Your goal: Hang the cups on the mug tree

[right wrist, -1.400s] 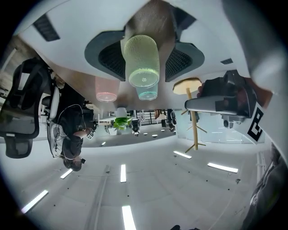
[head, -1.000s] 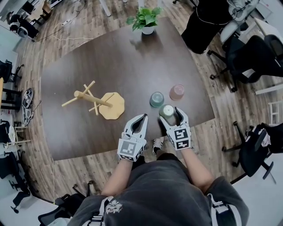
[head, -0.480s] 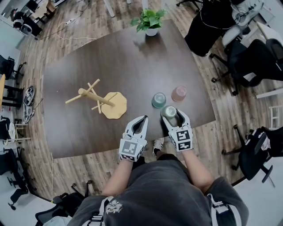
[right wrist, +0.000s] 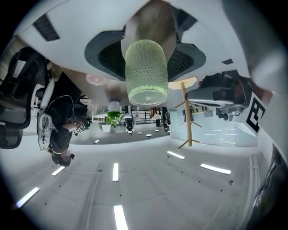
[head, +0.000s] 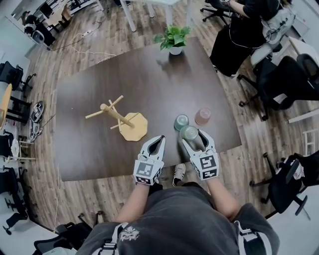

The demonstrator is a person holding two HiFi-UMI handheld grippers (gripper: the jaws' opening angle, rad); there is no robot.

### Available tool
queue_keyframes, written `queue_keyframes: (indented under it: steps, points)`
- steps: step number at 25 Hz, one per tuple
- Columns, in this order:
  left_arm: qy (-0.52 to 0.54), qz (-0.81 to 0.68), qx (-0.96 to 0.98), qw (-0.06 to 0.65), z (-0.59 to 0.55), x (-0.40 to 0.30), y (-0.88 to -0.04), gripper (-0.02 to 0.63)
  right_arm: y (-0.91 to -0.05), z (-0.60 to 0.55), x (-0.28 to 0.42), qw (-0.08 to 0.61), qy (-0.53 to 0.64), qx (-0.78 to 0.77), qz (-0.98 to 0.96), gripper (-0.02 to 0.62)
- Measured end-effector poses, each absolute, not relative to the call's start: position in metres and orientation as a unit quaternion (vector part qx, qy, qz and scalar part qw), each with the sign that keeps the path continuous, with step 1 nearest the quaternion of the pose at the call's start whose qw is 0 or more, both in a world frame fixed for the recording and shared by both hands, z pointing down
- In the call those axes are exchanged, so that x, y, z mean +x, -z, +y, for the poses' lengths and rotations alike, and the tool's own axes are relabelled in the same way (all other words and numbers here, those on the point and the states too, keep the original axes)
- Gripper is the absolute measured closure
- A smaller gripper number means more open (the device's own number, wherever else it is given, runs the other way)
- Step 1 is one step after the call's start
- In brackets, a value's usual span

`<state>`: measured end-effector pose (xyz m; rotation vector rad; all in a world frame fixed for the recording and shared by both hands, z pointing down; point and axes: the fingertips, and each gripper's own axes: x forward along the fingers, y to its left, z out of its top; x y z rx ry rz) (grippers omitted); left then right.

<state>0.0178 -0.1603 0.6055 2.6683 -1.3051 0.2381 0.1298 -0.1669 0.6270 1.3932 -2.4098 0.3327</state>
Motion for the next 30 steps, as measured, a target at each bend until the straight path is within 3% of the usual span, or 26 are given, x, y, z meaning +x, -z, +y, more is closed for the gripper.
queue_keyframes:
  steps: [12, 30]
  points:
    - [-0.075, -0.473, 0.876, 0.060, -0.159, -0.019, -0.575, 0.601, -0.560, -0.184, 0.078, 0.095, -0.111, 0.443, -0.885, 0.285]
    - [-0.077, -0.572, 0.814, 0.073, -0.162, -0.121, -0.572, 0.601, -0.566, -0.240, -0.022, 0.041, -0.189, 0.381, -0.904, 0.287]
